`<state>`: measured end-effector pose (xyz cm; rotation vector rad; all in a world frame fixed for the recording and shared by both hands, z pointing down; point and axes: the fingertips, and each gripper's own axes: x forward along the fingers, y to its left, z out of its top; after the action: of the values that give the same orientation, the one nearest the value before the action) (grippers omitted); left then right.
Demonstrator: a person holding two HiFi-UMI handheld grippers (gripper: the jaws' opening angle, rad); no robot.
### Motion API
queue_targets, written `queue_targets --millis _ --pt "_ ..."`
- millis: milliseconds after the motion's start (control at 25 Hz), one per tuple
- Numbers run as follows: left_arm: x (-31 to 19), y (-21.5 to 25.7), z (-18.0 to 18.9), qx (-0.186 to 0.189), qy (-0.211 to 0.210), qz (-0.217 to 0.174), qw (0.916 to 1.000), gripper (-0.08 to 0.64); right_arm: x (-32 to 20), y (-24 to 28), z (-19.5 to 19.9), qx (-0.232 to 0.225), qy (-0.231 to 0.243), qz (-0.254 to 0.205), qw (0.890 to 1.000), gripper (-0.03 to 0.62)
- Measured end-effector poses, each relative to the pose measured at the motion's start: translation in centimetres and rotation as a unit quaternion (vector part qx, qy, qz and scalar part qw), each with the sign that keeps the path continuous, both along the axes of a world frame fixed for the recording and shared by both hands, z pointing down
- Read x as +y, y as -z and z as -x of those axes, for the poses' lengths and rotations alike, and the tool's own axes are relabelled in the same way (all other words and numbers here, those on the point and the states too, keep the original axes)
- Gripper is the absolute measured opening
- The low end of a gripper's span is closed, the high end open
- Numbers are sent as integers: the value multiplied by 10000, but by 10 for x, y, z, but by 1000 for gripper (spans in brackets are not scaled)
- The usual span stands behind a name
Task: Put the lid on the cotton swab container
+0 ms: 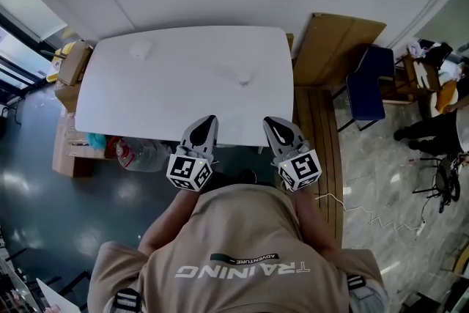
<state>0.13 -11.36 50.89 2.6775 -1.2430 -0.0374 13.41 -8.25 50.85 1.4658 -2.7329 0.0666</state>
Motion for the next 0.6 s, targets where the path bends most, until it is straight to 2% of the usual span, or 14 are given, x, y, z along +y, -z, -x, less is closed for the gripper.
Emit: queue_targets --millis 600 --pt "-37 -11 6 34 -182 187 9997 12 -39 -7 11 15 -120 183 9998 18"
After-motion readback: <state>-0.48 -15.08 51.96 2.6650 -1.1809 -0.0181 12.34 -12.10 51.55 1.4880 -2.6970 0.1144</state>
